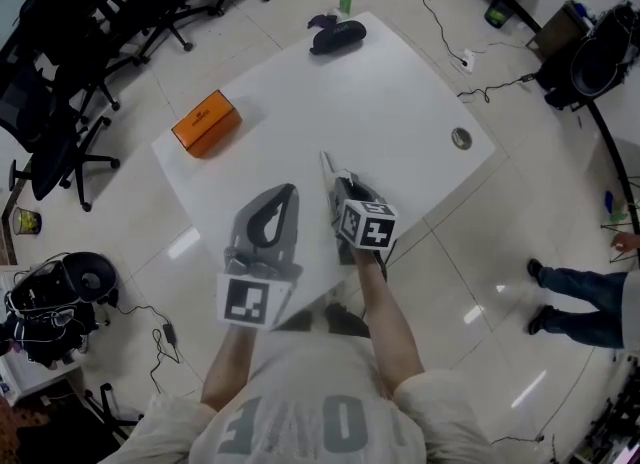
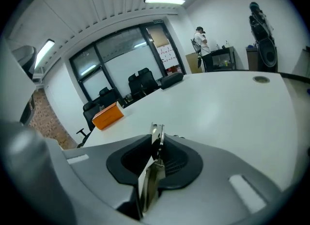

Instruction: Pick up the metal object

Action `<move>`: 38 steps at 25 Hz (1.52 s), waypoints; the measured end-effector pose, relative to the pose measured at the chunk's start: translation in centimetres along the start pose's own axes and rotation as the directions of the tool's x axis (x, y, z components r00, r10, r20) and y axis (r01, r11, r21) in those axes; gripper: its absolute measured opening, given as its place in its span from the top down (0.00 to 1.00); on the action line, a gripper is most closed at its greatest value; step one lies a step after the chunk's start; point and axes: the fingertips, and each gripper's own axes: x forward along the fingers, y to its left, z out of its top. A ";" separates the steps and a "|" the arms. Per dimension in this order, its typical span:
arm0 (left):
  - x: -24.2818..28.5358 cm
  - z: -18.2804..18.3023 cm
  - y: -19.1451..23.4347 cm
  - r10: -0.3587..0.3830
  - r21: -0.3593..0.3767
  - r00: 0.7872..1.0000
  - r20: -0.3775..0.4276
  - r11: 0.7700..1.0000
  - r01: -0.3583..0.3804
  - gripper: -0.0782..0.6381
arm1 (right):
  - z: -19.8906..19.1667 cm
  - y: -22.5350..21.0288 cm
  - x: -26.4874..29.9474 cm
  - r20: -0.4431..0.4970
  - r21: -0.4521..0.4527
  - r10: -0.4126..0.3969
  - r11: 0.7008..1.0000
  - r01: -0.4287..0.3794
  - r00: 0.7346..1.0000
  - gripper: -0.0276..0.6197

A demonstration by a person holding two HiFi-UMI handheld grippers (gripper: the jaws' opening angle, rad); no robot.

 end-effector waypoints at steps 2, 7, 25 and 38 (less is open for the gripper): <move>-0.1 -0.1 0.1 0.004 -0.003 1.000 -0.003 1.000 -0.004 0.89 | 0.3 0.5 -0.2 0.015 -0.053 -0.009 0.999 0.010 1.000 0.88; -0.3 0.2 0.5 0.014 -0.004 1.000 0.007 1.000 -0.014 0.89 | 0.8 0.5 -1.2 0.044 -0.068 -0.019 0.997 0.022 0.999 0.89; -2.6 3.5 -1.0 0.045 -0.019 0.994 0.101 0.999 -0.044 0.89 | 12.0 7.6 -26.4 0.524 -0.101 0.208 0.978 -0.182 0.826 0.89; -4.8 5.0 -1.3 0.031 -0.003 0.989 0.144 1.000 -0.031 0.89 | 11.1 10.2 -27.5 0.535 -0.158 0.224 0.974 -0.164 0.814 0.89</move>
